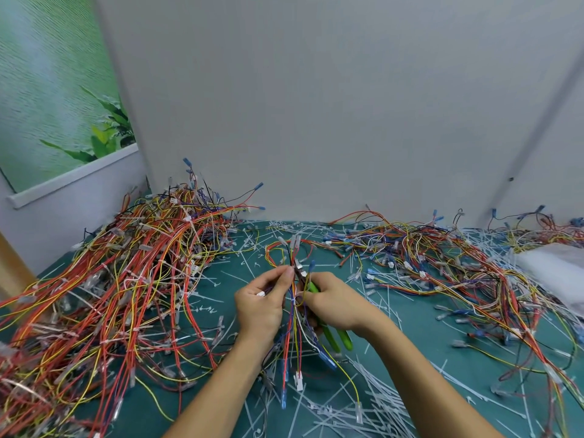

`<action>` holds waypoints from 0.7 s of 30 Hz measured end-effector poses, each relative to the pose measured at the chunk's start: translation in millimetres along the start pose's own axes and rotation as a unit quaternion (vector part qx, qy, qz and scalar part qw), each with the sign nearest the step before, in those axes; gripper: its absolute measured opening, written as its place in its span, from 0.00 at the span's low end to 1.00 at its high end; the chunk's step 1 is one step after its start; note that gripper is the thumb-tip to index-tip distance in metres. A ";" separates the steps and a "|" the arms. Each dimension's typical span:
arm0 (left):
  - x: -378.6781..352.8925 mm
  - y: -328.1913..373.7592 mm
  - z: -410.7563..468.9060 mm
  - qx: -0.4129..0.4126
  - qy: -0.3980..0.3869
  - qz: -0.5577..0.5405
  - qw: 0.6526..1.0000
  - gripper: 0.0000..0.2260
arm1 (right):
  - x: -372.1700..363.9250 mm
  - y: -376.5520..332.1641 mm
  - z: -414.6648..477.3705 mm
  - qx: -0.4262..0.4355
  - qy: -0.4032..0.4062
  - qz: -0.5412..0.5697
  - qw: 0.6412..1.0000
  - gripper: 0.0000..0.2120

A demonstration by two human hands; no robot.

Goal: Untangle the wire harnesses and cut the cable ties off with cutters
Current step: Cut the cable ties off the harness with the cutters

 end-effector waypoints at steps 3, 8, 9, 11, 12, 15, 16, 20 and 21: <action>1.4 1.1 0.0 -0.004 -0.004 0.006 1.000 0.05 | -0.4 3.0 1.4 -0.003 0.005 0.010 1.000 0.10; 1.9 1.3 -0.6 0.002 -0.009 0.007 1.000 0.03 | -2.0 9.4 3.6 -0.014 0.009 0.025 1.000 0.12; 1.5 1.3 -0.8 -0.001 -0.010 0.011 1.000 0.03 | -2.2 9.7 3.8 -0.015 0.009 0.027 0.999 0.13; 1.4 1.9 -0.7 -0.007 -0.011 0.017 1.000 0.02 | -2.3 9.5 3.4 -0.015 0.009 0.029 0.999 0.14; 1.5 2.4 -0.5 -0.009 -0.013 0.019 1.000 0.02 | -2.3 9.2 3.1 -0.014 0.010 0.029 0.999 0.14; 1.6 3.5 -1.0 -0.011 -0.017 0.023 1.000 0.03 | -2.3 6.6 1.9 -0.007 0.009 0.016 1.000 0.13; 1.7 3.9 -1.5 -0.012 -0.019 0.025 0.999 0.03 | -2.1 5.2 1.2 -0.004 0.007 0.011 1.000 0.13; 0.5 4.2 -2.8 -0.013 -0.026 0.030 0.999 0.03 | 1.8 2.6 -1.6 0.000 -0.003 0.004 1.000 0.14; 0.4 3.8 -2.8 -0.013 -0.027 0.032 0.999 0.02 | 2.2 2.6 -2.2 -0.003 -0.004 0.004 1.000 0.14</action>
Point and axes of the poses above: each hand's wrist, its own z-axis towards the middle knuckle, its own x-axis out of the back of the hand, y = z × x, the point moved 5 cm from there along z, towards the middle knuckle, and after that the axes turned 10 degrees about y, right-handed, at the moved point
